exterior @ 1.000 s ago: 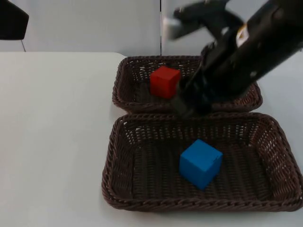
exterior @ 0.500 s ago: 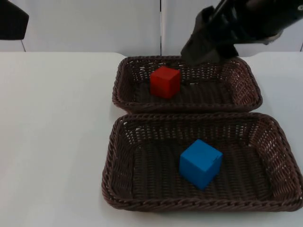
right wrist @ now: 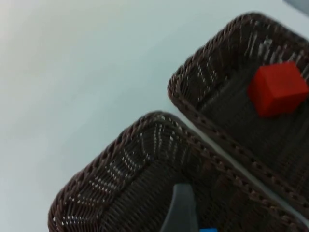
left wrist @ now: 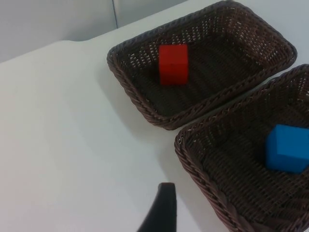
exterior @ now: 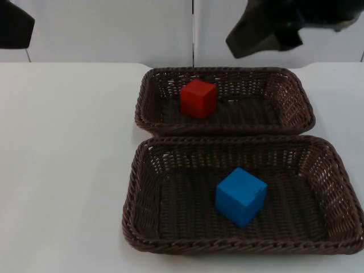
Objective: Pick up one cube with the left hand and place it into the upper basket. Pick up one cube with the right hand and place it into the lower basket.
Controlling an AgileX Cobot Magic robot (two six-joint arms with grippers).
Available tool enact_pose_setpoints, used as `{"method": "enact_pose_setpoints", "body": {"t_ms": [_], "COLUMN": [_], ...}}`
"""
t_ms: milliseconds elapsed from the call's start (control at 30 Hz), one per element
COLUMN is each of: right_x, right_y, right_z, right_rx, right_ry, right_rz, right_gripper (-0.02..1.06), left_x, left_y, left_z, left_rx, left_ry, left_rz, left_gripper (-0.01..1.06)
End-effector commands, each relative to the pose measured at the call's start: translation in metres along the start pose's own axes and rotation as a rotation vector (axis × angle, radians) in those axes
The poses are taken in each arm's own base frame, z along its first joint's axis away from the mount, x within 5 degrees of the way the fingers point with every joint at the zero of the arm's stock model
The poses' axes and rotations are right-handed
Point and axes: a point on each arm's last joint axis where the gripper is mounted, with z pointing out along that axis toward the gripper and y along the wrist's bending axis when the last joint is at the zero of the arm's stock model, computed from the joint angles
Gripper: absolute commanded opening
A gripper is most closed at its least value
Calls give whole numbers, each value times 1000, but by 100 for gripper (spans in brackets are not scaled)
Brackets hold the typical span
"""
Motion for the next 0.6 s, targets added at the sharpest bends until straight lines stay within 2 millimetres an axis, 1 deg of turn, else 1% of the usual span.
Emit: {"method": "enact_pose_setpoints", "body": {"t_ms": [0,267,300,333,367,400,500,533,567], "right_x": [-3,10,12,12,14,14,18,18,20], "right_y": [2,4,4,4,4,4,5,5,5], "right_z": [-13,-38,-46,-48,-55,-55,-68,-68,-72], "right_rx": [-2,-2,-1,-1,0,0,2,2,1], "right_ry": [-30,-65,-81,-87,-98,-98,-126,-126,-133], "right_rz": [-11,-6,-7,-7,-7,-7,-8,-8,-6], "right_gripper": [63,63,63,63,63,63,63,63,63], "left_x": [2,3,3,3,3,3,4,4,5], "left_y": [-1,-2,-3,-3,-4,-4,-6,-6,-7], "left_z": [-1,-4,-9,-11,-18,-18,-34,-34,-39], "left_rx": [7,11,10,9,6,6,3,3,3], "left_ry": [6,6,-12,-20,-53,-53,-106,-106,-120], "left_rz": [4,3,5,6,10,10,19,19,22], "left_gripper": [78,78,78,78,78,78,78,78,78]}}
